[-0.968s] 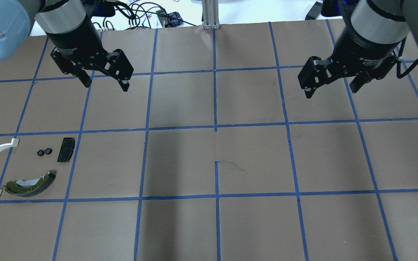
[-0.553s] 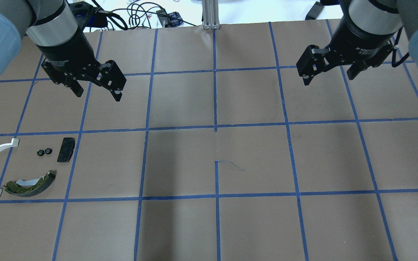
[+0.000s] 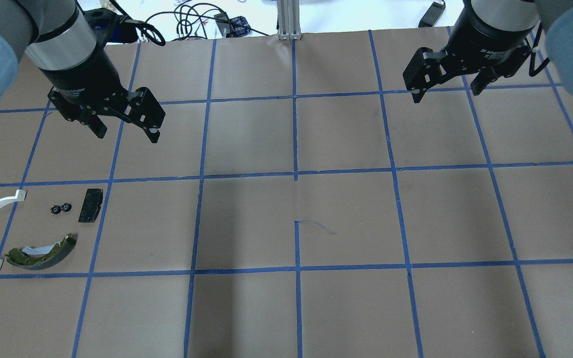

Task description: Place bearing gear from tray to pile

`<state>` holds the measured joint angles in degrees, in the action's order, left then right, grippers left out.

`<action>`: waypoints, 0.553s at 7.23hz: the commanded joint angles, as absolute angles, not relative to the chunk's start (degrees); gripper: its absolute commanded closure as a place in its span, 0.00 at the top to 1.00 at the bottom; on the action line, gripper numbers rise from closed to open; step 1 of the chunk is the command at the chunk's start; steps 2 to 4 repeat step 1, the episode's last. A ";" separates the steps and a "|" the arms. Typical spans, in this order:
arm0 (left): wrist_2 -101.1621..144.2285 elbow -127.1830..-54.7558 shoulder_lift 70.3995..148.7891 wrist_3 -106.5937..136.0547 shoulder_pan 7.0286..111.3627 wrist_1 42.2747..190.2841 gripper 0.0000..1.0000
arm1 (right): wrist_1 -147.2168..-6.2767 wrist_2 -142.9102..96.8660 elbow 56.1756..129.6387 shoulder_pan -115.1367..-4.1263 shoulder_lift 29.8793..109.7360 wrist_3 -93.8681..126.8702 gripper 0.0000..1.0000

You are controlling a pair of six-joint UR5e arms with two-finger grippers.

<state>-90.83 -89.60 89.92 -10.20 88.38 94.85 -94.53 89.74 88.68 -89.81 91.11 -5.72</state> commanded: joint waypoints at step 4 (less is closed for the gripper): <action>-90.88 -89.65 89.83 -10.20 88.16 94.92 1.00 | -94.22 89.74 83.96 -89.82 87.47 -6.15 1.00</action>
